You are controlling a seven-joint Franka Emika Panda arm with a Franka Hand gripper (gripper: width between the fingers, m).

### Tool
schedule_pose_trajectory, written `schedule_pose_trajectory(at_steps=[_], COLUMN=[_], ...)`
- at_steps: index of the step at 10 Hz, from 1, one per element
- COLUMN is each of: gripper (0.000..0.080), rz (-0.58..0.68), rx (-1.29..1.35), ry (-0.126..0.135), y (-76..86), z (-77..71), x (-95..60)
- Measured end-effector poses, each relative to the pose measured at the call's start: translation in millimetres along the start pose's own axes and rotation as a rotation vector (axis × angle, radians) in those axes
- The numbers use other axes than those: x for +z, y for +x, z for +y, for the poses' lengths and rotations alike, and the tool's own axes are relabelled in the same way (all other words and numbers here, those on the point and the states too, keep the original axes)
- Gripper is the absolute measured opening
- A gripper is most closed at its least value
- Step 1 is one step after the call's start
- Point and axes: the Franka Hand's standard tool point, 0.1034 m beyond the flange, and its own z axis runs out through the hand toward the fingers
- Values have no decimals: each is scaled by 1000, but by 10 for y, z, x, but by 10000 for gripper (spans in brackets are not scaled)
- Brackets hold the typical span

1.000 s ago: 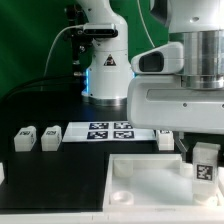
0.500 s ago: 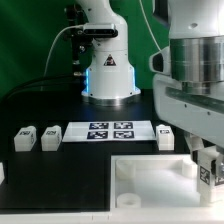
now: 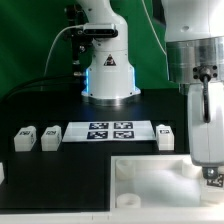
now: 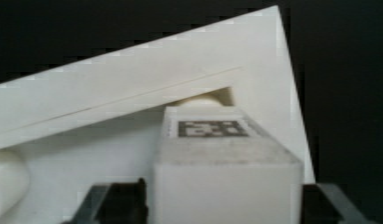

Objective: Assemble one leg

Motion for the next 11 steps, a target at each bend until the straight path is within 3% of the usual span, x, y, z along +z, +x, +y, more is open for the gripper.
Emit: schedule_pose_trajectory(at_steps=[1, 2, 3, 8, 10, 11], gripper=[462, 604, 635, 649, 649, 649], rz=[2, 2, -1, 10, 67, 66], rx=[-109, -242, -412, -969, -1377, -1379], ry=[1, 1, -13, -25, -63, -62], y=[1, -10, -50, -37, -52, -33], z=[-3, -7, -7, -11, 14, 5], x=[-4, -21, -52, -44, -14, -16])
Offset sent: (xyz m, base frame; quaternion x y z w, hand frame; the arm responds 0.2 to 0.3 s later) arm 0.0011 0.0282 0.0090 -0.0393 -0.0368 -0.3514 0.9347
